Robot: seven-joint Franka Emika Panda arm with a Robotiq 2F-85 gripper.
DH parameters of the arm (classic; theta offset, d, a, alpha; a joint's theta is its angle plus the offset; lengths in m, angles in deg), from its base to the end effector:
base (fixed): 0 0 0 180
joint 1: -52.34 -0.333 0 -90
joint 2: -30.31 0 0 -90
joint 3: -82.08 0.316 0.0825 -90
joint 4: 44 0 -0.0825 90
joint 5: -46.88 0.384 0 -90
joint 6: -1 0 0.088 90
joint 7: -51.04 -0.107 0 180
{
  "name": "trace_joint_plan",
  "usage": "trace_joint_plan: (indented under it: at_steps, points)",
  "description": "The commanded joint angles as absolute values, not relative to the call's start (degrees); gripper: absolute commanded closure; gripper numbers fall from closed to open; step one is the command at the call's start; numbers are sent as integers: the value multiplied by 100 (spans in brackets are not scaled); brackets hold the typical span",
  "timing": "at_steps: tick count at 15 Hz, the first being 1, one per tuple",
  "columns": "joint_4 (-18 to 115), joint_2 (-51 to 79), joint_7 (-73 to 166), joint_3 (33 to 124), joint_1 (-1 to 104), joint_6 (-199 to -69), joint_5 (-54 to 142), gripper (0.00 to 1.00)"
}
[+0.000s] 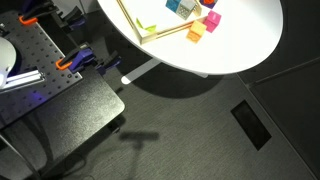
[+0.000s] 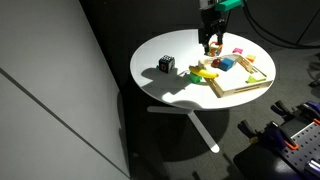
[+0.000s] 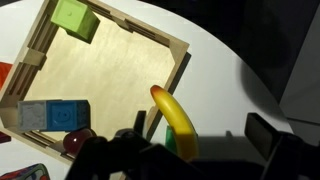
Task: Put the banana on the green block
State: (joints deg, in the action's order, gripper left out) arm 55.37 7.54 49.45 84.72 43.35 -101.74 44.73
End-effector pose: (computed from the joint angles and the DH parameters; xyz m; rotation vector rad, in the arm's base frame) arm 0.6033 0.1188 0.3281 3.0299 0.2875 -0.5130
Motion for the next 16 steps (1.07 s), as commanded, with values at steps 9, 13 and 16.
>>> trace_joint_plan:
  at_steps: [9, 13, 16]
  points:
    - [7132, 2245, 4913, 8551, 4521, -12011, 4474, 0]
    - [7051, 2116, 4928, 8563, 4512, -12106, 4457, 0]
    - [7147, 2158, 4926, 8568, 4512, -12214, 4458, 0]
